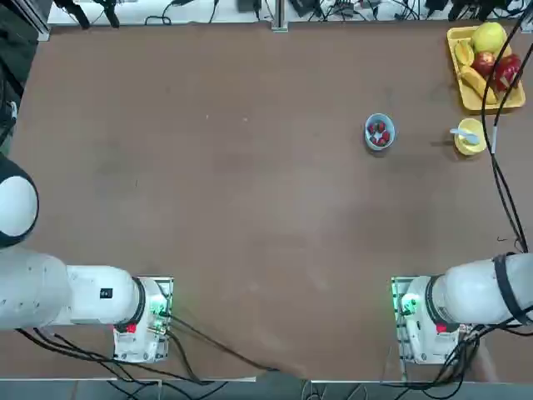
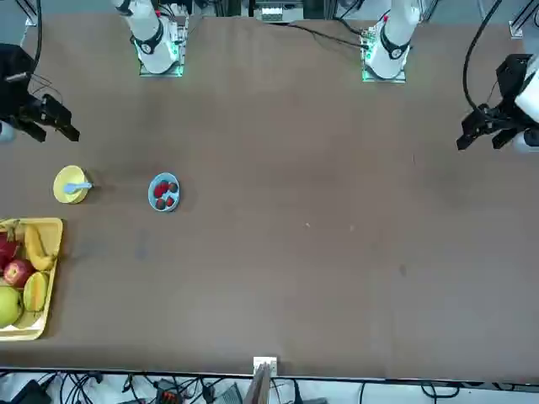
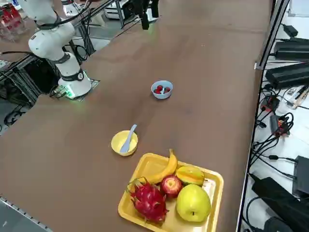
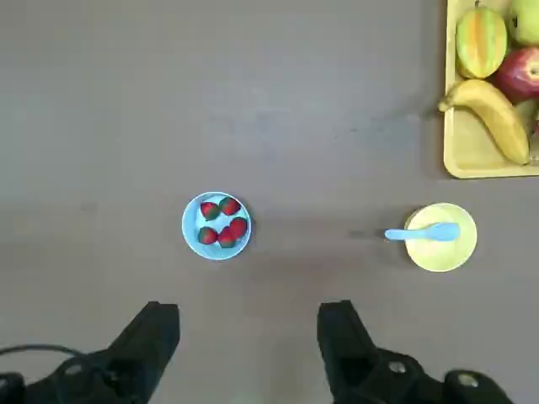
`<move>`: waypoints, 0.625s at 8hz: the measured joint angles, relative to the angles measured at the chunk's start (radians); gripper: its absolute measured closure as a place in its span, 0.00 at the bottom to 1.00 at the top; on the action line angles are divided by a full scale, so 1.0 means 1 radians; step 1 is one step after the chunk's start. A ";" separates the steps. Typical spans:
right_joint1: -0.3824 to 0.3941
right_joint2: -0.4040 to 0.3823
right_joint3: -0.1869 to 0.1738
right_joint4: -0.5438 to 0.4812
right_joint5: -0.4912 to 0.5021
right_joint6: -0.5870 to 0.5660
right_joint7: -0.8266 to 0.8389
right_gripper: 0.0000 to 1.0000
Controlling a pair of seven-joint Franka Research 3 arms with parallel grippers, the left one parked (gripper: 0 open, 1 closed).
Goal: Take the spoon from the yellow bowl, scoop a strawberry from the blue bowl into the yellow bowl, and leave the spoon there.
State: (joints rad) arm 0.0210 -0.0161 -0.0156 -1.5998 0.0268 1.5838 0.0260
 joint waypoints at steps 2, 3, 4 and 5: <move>0.000 0.000 0.000 0.001 0.000 -0.006 0.000 0.00; 0.002 0.000 0.003 0.001 -0.020 -0.012 0.000 0.00; 0.012 0.005 0.007 0.001 -0.070 -0.020 -0.001 0.00; 0.038 0.021 0.011 0.000 -0.130 -0.027 0.000 0.00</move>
State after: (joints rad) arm 0.0588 0.0048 -0.0045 -1.5994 -0.1027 1.5571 0.0264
